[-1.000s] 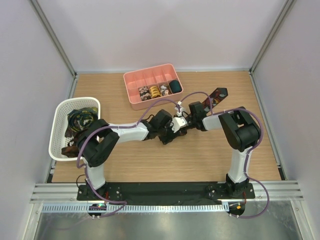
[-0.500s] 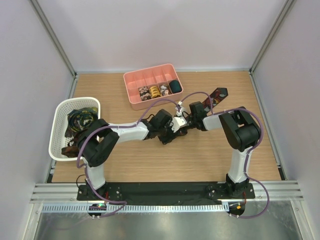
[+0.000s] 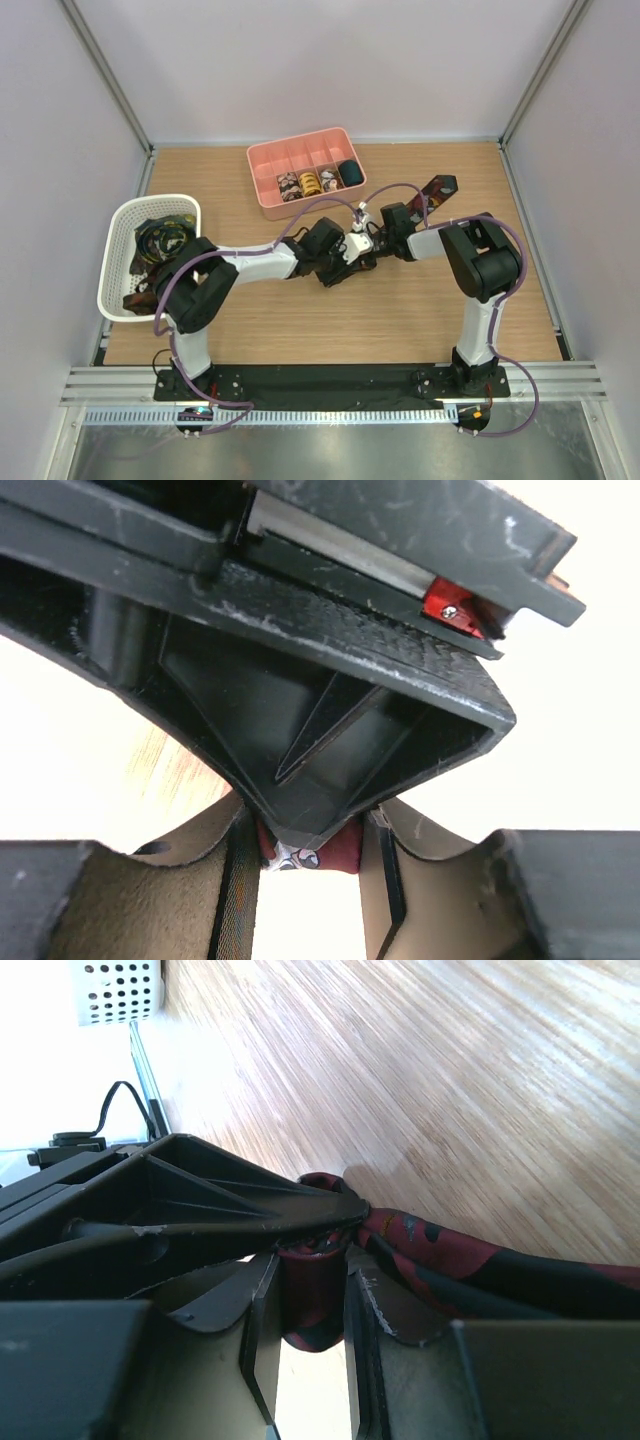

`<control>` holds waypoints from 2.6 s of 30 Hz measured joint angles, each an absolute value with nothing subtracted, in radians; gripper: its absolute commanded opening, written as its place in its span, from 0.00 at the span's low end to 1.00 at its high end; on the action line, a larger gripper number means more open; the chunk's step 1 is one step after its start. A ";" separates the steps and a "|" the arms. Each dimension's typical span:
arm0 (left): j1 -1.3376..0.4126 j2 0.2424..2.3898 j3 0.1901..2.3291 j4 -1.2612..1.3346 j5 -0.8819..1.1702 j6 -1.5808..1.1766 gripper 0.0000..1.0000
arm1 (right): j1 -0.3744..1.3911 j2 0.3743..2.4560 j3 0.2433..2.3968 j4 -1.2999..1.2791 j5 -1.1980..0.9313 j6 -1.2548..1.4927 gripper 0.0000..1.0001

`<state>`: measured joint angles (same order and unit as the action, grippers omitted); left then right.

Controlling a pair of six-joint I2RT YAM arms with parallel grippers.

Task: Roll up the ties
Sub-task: Roll the tie

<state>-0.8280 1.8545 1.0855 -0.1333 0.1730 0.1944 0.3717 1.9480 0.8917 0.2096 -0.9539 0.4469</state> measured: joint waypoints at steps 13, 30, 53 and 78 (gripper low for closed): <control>-0.828 1.866 1.110 -0.165 0.168 0.196 0.19 | 0.371 1.903 0.913 0.089 -0.882 0.433 0.54; -0.834 1.908 1.177 -0.213 0.160 0.188 0.19 | 0.277 1.660 0.874 -0.079 -0.647 0.427 0.39; -0.838 2.134 1.610 -0.690 0.022 0.012 0.22 | 0.670 0.934 0.515 -0.064 -0.055 0.336 0.34; -0.825 2.310 1.910 -1.076 0.043 0.007 0.23 | 1.305 1.932 1.258 -0.455 0.775 -0.025 0.57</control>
